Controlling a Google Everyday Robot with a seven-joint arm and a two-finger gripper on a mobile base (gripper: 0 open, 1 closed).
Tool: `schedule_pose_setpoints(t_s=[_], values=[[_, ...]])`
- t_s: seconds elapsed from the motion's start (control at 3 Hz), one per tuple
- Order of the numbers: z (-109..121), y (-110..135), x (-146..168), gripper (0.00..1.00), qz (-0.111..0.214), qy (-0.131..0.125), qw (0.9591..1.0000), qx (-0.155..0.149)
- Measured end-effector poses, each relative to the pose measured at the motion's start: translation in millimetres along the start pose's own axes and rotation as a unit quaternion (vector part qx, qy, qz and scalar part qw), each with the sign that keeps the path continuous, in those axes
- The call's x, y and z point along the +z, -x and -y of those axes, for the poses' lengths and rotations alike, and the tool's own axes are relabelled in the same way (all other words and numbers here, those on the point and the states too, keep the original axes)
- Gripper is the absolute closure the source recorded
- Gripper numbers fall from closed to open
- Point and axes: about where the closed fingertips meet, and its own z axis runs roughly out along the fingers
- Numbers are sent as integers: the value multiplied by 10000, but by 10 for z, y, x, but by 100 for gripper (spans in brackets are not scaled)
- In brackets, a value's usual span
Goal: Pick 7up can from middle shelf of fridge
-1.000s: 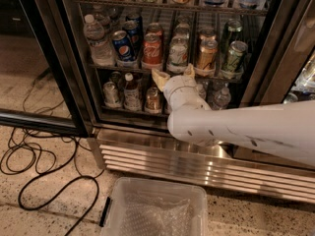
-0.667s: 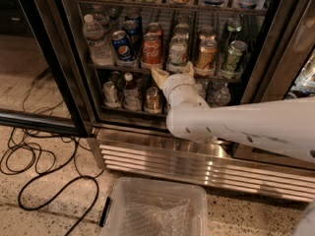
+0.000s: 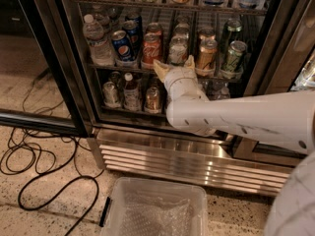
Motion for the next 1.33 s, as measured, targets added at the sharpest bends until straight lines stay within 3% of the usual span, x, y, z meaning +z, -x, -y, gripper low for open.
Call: schedule_pose_setpoints(t_s=[1.33], values=[[181,-101,468,27,-61,-127,9999,-76]])
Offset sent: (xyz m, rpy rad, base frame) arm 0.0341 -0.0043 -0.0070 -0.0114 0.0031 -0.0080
